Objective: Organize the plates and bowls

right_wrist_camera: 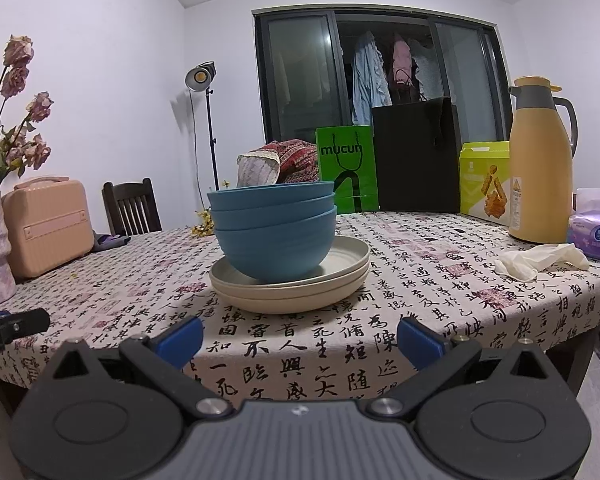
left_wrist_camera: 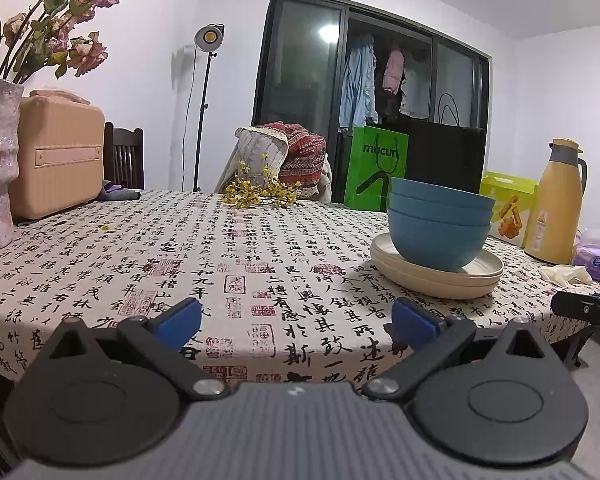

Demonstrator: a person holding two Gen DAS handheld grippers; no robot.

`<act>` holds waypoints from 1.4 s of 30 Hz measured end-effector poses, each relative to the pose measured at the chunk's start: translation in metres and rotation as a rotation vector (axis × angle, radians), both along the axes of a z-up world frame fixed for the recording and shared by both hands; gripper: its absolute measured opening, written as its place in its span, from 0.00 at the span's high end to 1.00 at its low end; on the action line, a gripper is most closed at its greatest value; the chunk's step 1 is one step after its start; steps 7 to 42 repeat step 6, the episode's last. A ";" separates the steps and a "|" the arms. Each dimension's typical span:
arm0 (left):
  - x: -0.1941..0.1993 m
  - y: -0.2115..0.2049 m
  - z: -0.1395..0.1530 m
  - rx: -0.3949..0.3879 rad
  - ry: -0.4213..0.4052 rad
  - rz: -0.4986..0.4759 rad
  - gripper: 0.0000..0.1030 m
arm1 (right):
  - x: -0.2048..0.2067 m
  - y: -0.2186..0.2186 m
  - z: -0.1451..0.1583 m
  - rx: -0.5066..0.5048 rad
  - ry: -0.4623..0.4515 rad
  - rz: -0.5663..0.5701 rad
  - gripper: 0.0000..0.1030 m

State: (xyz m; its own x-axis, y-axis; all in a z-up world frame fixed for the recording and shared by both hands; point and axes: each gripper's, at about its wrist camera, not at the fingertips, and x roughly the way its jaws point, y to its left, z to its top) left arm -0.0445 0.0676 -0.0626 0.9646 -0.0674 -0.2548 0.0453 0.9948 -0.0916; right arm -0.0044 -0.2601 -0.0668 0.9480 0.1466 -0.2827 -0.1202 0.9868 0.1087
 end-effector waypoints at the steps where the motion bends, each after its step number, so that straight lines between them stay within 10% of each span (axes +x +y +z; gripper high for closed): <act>1: 0.000 0.000 0.000 0.000 -0.001 -0.002 0.00 | 0.000 0.000 0.000 0.000 0.001 0.000 0.00; 42: -0.001 -0.001 0.000 0.001 -0.005 -0.007 0.00 | 0.000 0.000 0.000 0.001 0.001 0.000 0.00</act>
